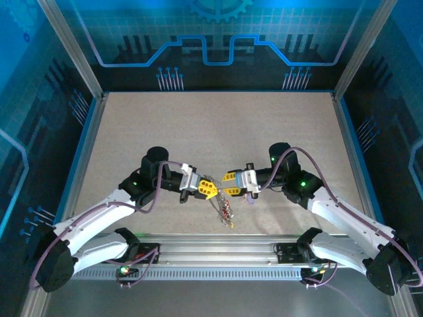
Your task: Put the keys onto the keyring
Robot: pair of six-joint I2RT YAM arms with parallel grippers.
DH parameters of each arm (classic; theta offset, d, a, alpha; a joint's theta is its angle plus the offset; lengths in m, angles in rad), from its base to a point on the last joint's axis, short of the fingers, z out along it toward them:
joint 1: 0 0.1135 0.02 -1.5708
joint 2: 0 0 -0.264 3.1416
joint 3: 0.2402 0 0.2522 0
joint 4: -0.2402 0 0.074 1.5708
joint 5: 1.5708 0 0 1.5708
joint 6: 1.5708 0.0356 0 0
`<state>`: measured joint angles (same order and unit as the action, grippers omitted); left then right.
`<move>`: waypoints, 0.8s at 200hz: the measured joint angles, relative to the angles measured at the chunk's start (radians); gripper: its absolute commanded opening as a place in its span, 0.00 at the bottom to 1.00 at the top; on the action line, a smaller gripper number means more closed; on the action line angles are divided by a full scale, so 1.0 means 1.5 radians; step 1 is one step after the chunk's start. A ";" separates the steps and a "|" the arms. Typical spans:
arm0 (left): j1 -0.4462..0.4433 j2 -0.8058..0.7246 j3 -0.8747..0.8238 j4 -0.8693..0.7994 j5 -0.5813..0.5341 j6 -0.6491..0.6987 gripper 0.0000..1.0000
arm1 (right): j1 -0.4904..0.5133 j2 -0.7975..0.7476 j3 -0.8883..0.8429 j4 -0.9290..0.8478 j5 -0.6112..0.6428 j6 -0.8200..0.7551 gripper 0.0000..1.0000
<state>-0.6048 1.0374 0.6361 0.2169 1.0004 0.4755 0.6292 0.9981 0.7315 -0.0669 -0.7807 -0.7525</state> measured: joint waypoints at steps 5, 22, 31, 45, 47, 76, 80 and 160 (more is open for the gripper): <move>0.000 -0.001 0.000 0.000 0.000 0.000 0.00 | 0.000 0.000 0.000 0.000 -0.003 -0.002 0.29; 0.000 -0.004 0.000 0.000 0.002 -0.002 0.00 | 0.001 0.000 0.000 -0.005 -0.012 -0.007 0.28; 0.000 -0.006 0.000 0.000 0.002 -0.002 0.00 | 0.002 0.001 0.000 -0.010 -0.018 -0.010 0.28; 0.000 -0.008 0.000 0.002 0.003 -0.002 0.00 | 0.005 0.003 0.001 -0.024 -0.028 -0.018 0.27; 0.000 -0.008 0.000 0.002 0.003 -0.002 0.00 | 0.007 0.004 0.001 -0.026 -0.030 -0.018 0.27; 0.000 -0.008 0.000 0.004 0.008 -0.003 0.00 | 0.010 0.017 0.002 -0.042 -0.043 -0.026 0.23; 0.000 -0.008 0.000 0.004 0.008 -0.003 0.00 | 0.010 0.018 0.002 -0.043 -0.044 -0.026 0.23; 0.000 -0.007 0.000 0.005 0.007 -0.001 0.00 | 0.015 0.035 0.003 -0.026 -0.043 0.001 0.23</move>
<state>-0.6048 1.0264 0.6361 0.2241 1.0111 0.4736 0.6518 1.0508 0.7353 -0.1055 -0.8459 -0.7506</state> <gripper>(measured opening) 0.052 0.223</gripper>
